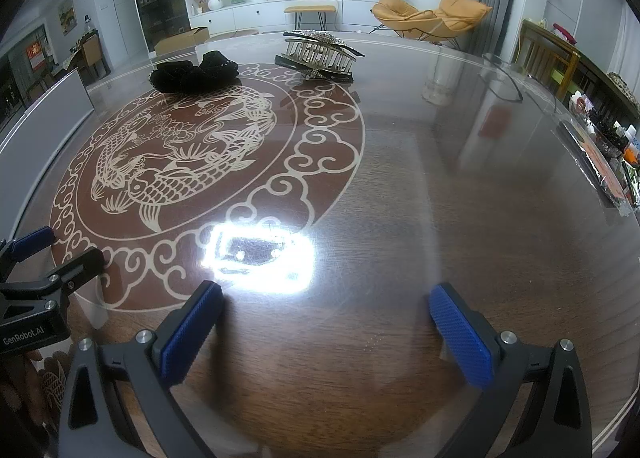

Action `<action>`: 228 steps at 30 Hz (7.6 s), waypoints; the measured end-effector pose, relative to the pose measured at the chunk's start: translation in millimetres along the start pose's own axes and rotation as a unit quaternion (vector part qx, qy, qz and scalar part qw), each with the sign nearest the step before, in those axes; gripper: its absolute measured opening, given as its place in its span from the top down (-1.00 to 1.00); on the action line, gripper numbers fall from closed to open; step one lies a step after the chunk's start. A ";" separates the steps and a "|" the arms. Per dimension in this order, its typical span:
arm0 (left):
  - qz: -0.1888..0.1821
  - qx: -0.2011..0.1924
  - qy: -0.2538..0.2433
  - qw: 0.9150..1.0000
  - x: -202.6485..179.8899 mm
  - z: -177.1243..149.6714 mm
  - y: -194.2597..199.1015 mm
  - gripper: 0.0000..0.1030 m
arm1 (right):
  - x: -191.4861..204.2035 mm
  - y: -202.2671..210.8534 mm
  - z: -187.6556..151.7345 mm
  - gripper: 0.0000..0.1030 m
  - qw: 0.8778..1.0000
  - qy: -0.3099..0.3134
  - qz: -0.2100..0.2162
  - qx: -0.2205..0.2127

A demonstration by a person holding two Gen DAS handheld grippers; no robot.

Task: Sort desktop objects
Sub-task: 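Bring both tools back over the table, then grasp the two black fabric pouches with the left tool, then grasp the silver bow hair clip with the right tool while the left tool holds the pouches, then carry the pouches and hair clip over the white bin and open both tools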

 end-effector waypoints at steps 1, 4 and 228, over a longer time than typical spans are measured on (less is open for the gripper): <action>-0.001 0.000 -0.003 1.000 0.2 -1.4 1.0 -1.00 | 0.1 0.0 0.0 -1.00 1.000 0.000 0.000 0.000; -0.007 0.001 -0.009 1.000 0.8 1.1 -0.4 -1.00 | 0.1 0.0 0.0 -1.00 1.000 0.000 0.000 0.000; 0.178 -0.029 0.251 0.951 350.0 -61.3 177.4 -1.00 | 481.2 162.0 101.5 -1.00 0.912 0.350 0.209 0.036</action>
Point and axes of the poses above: each gripper's, at about its wrist camera, not at the fingertips, and y roughly against the way its jaws point, x to its left, z to its top, the point moved 2 cm from there along -y, roughly the way its jaws point, and after that the axes turned 5 degrees about x, right-handed, at the moved point
